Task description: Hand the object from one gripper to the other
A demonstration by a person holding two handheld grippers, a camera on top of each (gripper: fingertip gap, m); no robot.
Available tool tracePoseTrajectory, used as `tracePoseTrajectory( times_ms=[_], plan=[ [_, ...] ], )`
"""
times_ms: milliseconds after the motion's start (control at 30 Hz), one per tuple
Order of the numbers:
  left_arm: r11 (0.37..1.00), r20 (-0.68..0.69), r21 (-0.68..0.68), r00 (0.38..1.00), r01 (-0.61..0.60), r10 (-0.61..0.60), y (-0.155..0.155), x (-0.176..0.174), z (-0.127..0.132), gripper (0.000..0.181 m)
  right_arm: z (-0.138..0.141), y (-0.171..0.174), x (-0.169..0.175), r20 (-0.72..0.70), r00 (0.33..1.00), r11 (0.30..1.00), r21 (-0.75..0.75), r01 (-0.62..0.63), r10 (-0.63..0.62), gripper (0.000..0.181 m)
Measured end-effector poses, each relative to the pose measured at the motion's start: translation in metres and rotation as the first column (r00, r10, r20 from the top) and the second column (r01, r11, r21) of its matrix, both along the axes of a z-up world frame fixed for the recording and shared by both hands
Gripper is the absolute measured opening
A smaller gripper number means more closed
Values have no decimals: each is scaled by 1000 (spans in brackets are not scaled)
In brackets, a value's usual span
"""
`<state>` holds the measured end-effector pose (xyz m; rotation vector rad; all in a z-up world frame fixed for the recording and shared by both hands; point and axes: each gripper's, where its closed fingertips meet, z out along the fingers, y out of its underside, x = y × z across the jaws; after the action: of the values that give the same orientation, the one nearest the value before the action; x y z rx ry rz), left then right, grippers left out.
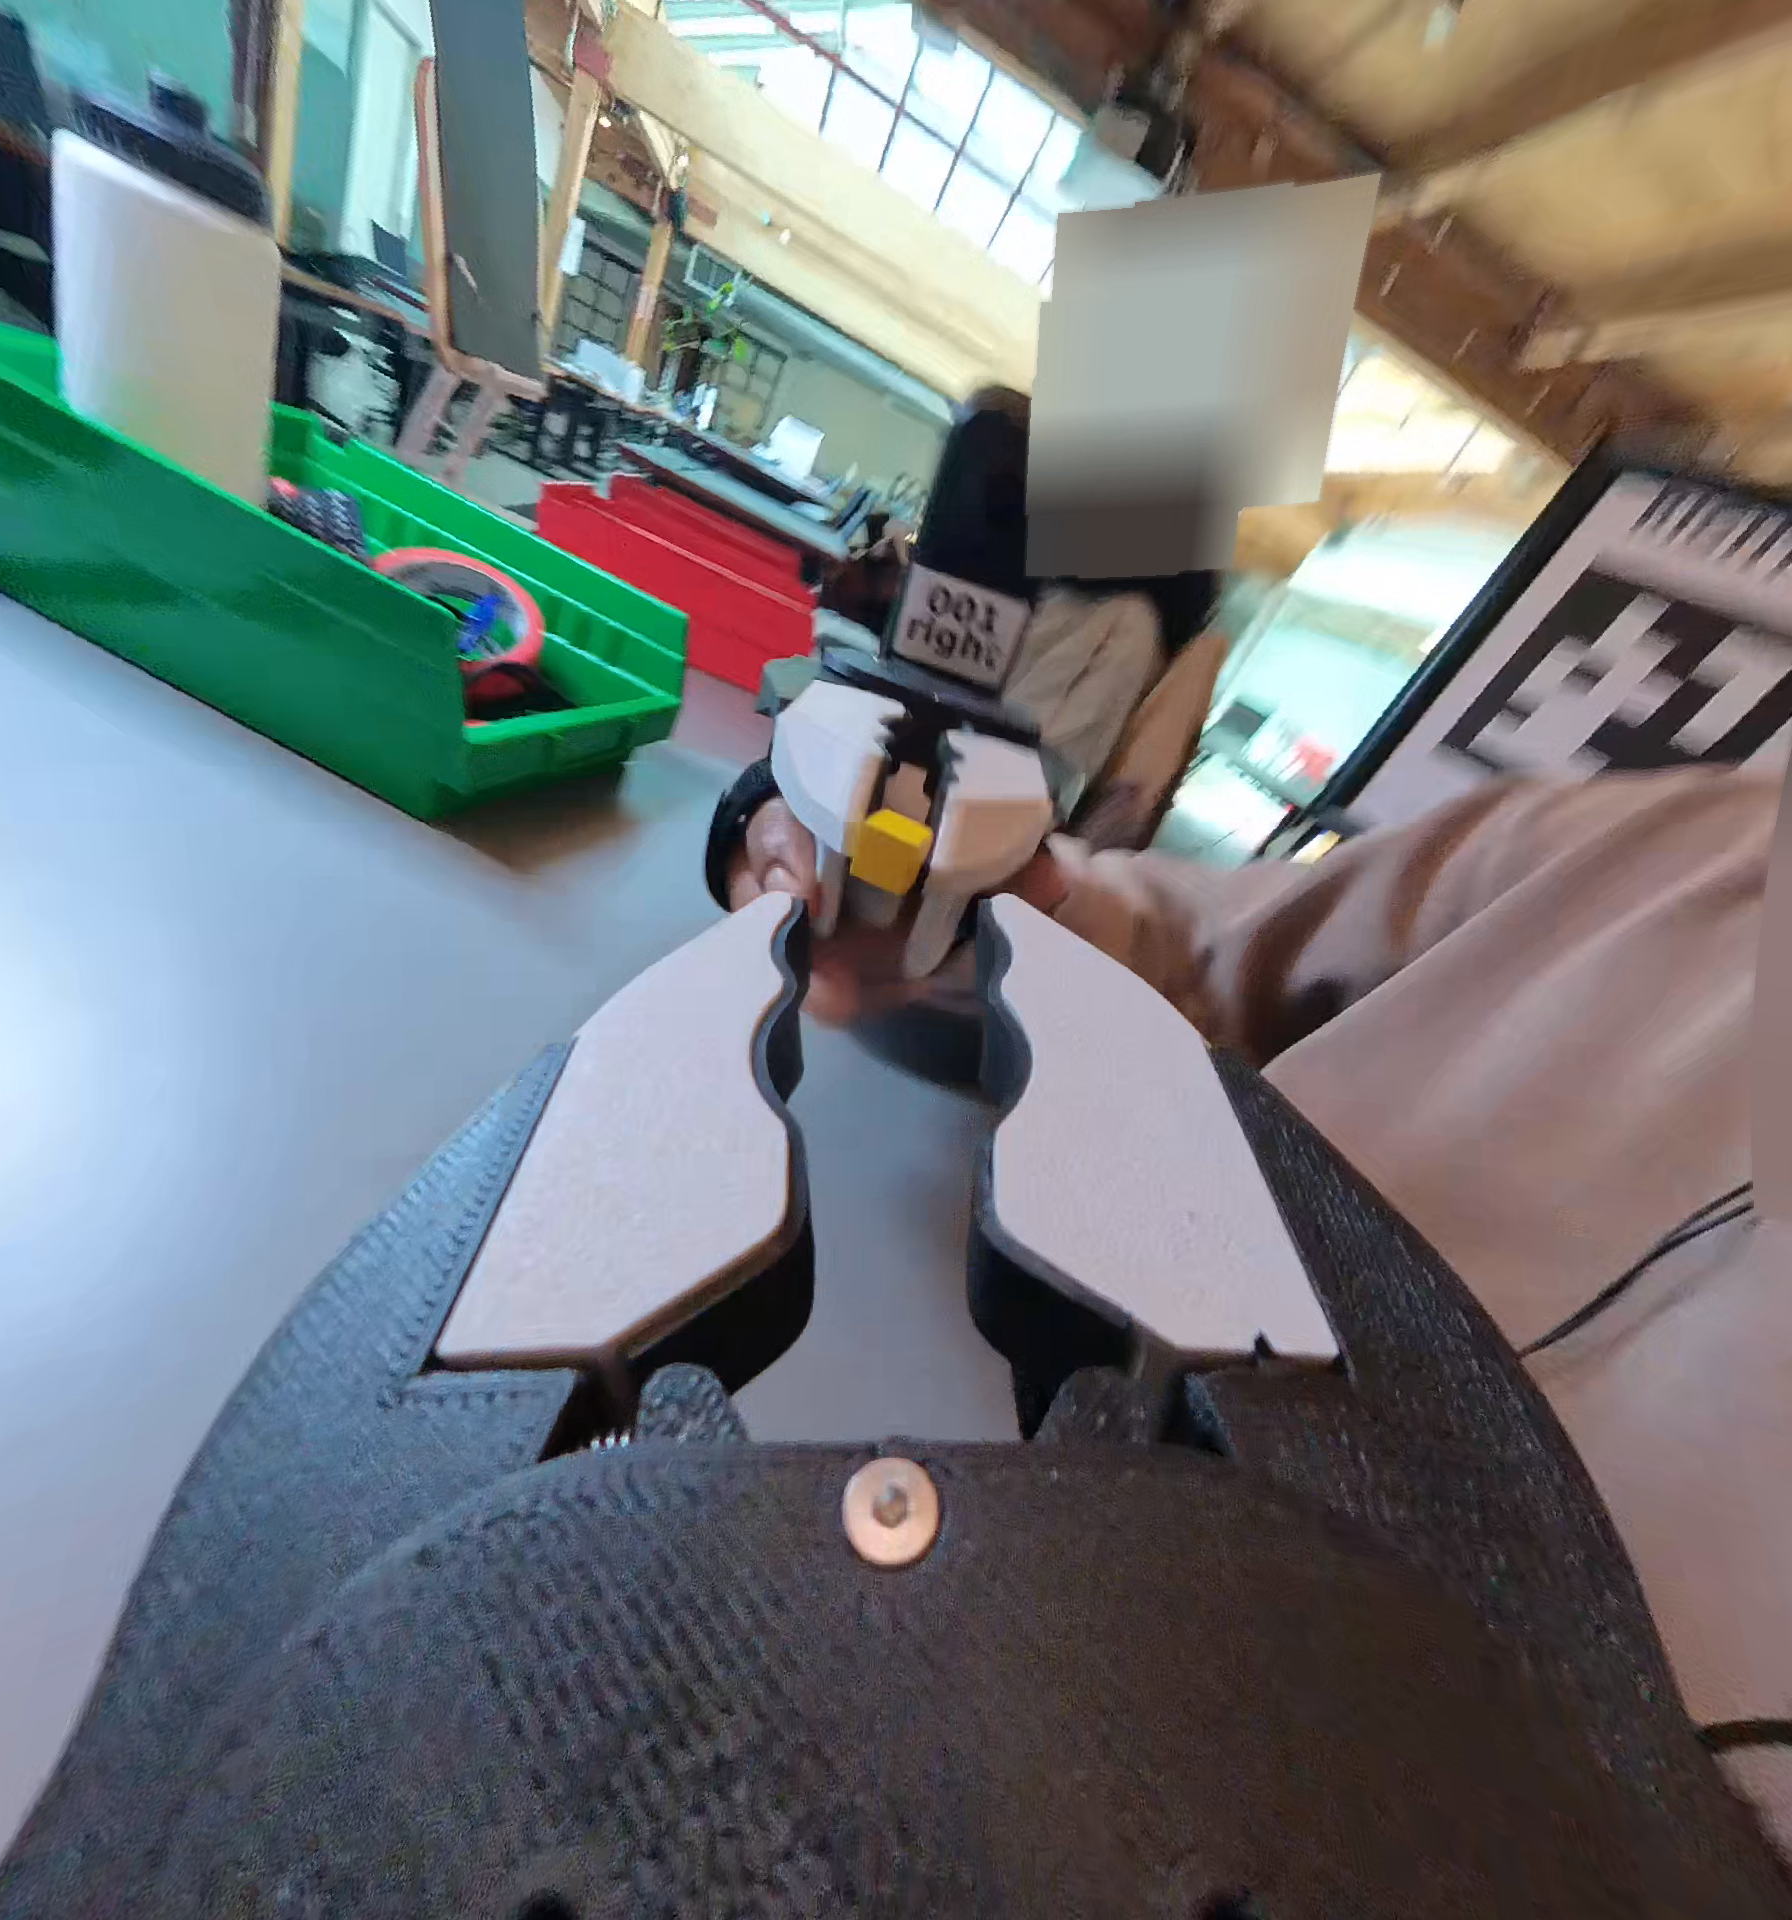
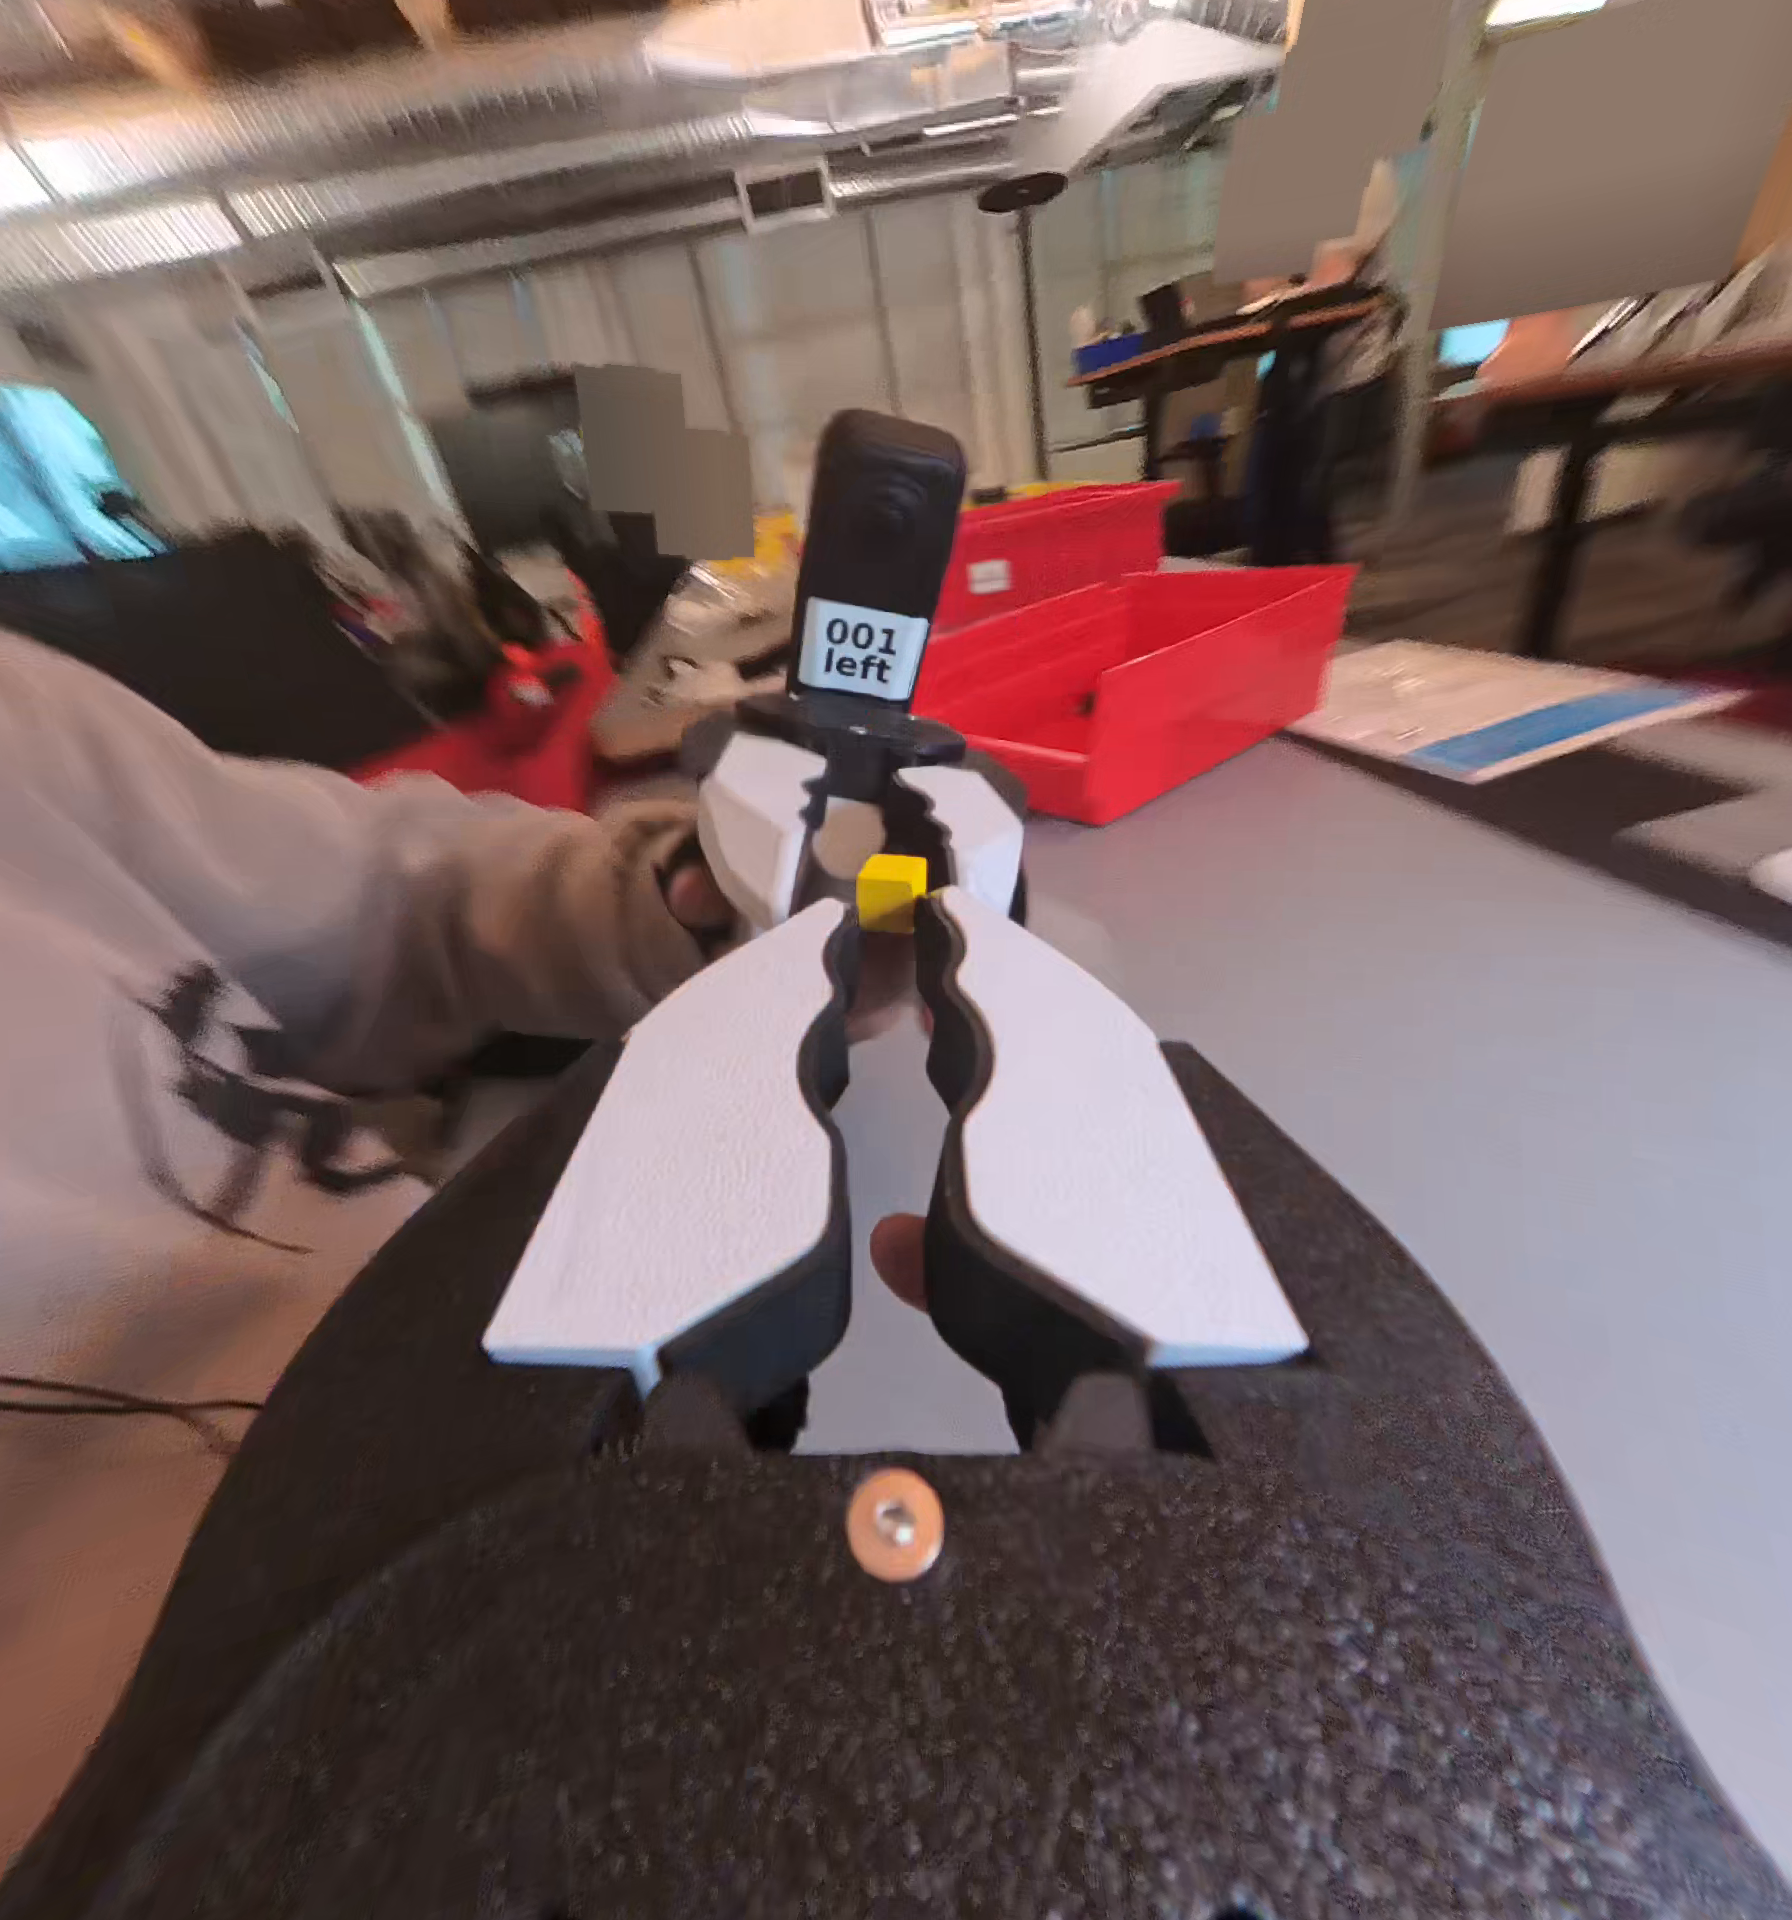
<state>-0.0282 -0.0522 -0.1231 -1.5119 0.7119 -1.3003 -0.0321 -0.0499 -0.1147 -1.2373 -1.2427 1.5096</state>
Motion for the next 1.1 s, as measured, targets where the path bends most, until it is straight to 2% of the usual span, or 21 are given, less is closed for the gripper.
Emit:
tracePoseTrajectory(
  times_ms=[67,133,233,300,433,533,600,633,700,867,900,967,1000,1033,1067,1100],
  plan=[
    [977,-181,198,977,-78,114,2,-1,-7,31,1,3,1,-5,996,965,-246,-87,89,10],
    [927,-289,347,924,-141,249,8,-4,-10,31,1,2,1,-24,983,878,-447,-172,180,10],
    [851,-335,498,869,-166,365,10,-4,-10,29,2,-3,2,-106,948,700,-650,-295,301,10],
    [813,-325,557,857,-168,400,8,-2,-7,28,-2,-9,1,-127,928,637,-694,-336,351,10],
    [767,-299,629,870,-129,392,-4,2,2,13,-3,-20,-1,-150,901,588,-711,-385,408,10],
    [745,-332,657,842,-118,426,-3,0,1,12,-6,-16,-1,-104,920,647,-681,-343,379,10],
    [725,-337,677,823,-127,458,0,-4,1,11,-16,1,-4,-22,962,714,-666,-216,271,1],
    [717,-329,684,822,-132,465,0,-5,4,11,-26,15,-6,50,983,763,-638,-105,177,0],
    [706,-364,692,772,-151,522,7,-11,3,11,-28,32,-3,70,996,841,-540,-8,55,0],
    [653,-441,745,633,-137,636,20,-22,-6,11,-13,28,-1,56,998,923,-383,41,-21,17],
    [653,-460,746,607,-133,648,22,-23,-9,11,-12,26,-2,57,997,945,-319,69,-54,19],
    [696,-512,703,577,-144,636,25,-24,-19,11,-6,19,-4,32,992,984,-120,128,-126,22],
    [735,-523,657,600,-168,605,25,-22,-22,11,-6,14,-5,25,988,988,36,151,-152,24],
    [789,-534,584,642,-192,551,23,-20,-24,11,-9,10,-5,23,983,958,230,172,-182,27],
    [847,-541,486,688,-213,484,22,-18,-27,11,-14,6,-5,11,977,883,430,189,-215,29],
    [889,-520,392,741,-237,426,20,-17,-26,11,-18,3,-4,-15,971,775,599,201,-240,30]
  ],
)
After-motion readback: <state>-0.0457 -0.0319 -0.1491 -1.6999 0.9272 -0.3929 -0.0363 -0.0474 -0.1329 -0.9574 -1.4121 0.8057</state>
